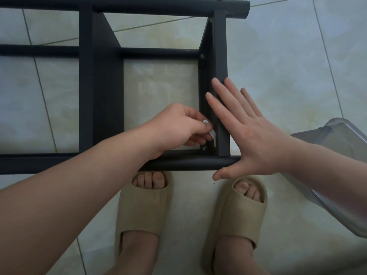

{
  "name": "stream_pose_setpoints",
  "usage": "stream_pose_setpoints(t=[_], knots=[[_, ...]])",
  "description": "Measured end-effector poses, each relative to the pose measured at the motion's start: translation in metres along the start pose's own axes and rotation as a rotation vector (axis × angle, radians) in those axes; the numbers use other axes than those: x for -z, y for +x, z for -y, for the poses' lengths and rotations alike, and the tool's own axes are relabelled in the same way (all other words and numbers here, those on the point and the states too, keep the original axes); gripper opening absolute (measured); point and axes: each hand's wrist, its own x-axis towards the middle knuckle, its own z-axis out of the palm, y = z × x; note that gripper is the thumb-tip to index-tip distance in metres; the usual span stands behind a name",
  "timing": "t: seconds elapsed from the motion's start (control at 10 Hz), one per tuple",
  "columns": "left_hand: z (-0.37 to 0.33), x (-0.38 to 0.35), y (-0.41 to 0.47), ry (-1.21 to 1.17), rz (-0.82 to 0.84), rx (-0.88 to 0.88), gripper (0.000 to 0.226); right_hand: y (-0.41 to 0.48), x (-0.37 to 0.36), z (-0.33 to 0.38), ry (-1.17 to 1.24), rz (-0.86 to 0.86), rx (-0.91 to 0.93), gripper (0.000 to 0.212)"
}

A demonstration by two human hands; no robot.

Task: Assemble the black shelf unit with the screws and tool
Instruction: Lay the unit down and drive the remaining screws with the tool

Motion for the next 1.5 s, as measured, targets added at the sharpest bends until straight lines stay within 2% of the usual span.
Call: stream_pose_setpoints(t=[0.5, 0.8, 1.5], knots=[[0.000, -0.003, 0.000, -0.162, 0.043, 0.103, 0.008, 0.000, -0.002, -0.001, 0.011, -0.011, 0.007, 0.135], [-0.002, 0.001, -0.003, 0.004, 0.081, 0.044, 0.019, 0.001, -0.002, -0.001, 0.026, -0.007, 0.002, 0.136], [0.005, 0.012, -0.011, 0.300, 0.168, -0.039, 0.017, 0.001, -0.003, -0.002, 0.023, -0.011, 0.005, 0.136]])
